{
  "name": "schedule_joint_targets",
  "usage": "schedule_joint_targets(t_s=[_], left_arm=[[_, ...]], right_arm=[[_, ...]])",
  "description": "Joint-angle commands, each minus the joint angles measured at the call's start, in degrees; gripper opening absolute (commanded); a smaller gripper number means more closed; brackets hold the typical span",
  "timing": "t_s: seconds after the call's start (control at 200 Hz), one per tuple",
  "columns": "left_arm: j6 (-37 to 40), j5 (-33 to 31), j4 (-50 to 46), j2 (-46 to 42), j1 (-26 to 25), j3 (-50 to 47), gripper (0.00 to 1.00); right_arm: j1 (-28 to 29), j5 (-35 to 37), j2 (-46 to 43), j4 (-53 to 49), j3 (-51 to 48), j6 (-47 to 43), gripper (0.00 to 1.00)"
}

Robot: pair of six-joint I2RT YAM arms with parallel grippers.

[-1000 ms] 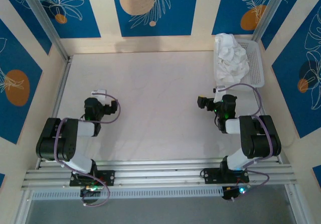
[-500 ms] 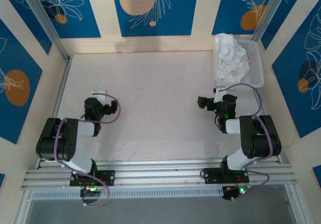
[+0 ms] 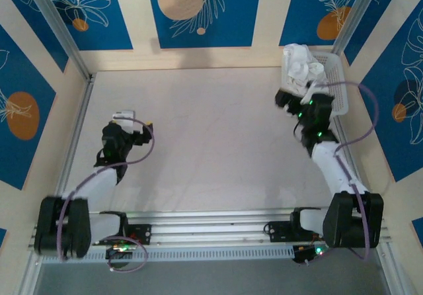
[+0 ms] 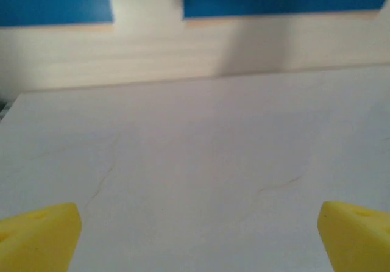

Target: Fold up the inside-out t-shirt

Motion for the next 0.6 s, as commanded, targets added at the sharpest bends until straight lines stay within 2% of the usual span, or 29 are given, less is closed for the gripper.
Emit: schedule_joint_targets(t_s=[0.0,0.15,0.26,0.38,0.42,0.48,0.56,0.595], left_arm=[[-5.1,3.4,-15.3,-4.1,-5.8,6.6,0.99],[-9.1,4.8,-24.5,-7.6,-12.0,10.9,0.99],[-11.7,6.9,-27.1,-9.4,-13.1,10.4,0.99],[-11.3,5.8,-30.9,-10.4,-13.5,10.0,0.99],[-11.0,5.4,-31.2,-10.7,-13.6,9.6,0.99],[-10.8,4.7,-31.8,-10.9,-13.7,9.5,0.99],[-10.5,4.2,-33.2,-11.0,-13.8,10.1,0.99],[-10.4,3.8,-33.6,-11.0,-13.8,10.3,0.99]], right_arm=[[-2.2,0.6,11.5,-18.4,9.3,8.1,0.98],[-5.5,1.2,28.6,-23.0,25.7,12.8,0.99],[-6.5,2.5,42.2,-33.2,42.0,14.4,1.0],[-6.4,-0.7,55.8,-39.8,58.6,11.8,0.98],[-6.5,-2.0,60.0,-43.0,64.6,11.2,0.92],[-6.5,-2.4,65.4,-48.0,73.1,10.8,0.78],[-6.6,-3.7,70.4,-52.0,81.8,9.6,0.45],[-6.7,-4.5,72.0,-53.5,85.2,8.9,0.23]])
